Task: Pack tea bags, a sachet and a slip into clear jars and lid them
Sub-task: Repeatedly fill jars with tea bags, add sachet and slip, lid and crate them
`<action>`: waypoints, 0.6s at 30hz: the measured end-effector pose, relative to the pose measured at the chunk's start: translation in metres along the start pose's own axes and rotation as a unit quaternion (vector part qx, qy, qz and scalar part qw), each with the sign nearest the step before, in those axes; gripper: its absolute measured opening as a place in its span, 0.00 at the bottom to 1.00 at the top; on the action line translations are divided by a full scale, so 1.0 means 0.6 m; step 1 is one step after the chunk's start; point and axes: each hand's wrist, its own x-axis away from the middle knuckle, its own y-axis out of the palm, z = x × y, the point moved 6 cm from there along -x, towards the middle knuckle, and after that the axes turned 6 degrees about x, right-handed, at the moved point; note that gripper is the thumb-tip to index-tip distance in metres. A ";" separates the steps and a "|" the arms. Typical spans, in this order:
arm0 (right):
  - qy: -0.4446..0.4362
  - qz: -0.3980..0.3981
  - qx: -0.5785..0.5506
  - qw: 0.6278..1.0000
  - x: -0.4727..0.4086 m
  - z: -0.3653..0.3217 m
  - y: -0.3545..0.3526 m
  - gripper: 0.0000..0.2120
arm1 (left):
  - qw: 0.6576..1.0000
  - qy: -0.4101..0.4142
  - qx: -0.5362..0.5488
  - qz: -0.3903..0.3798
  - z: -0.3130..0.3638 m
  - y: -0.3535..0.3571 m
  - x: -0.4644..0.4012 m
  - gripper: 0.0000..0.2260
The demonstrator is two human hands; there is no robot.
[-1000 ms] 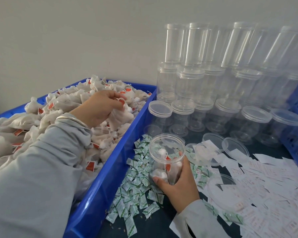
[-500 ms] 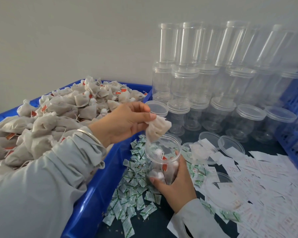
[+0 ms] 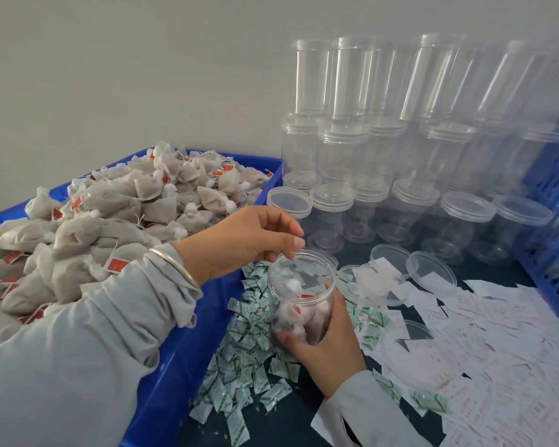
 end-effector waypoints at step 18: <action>0.022 -0.016 -0.006 1.000 0.004 -0.006 0.000 0.51 | 0.880 -0.063 -0.348 0.317 -0.041 -0.199 -0.005 0.14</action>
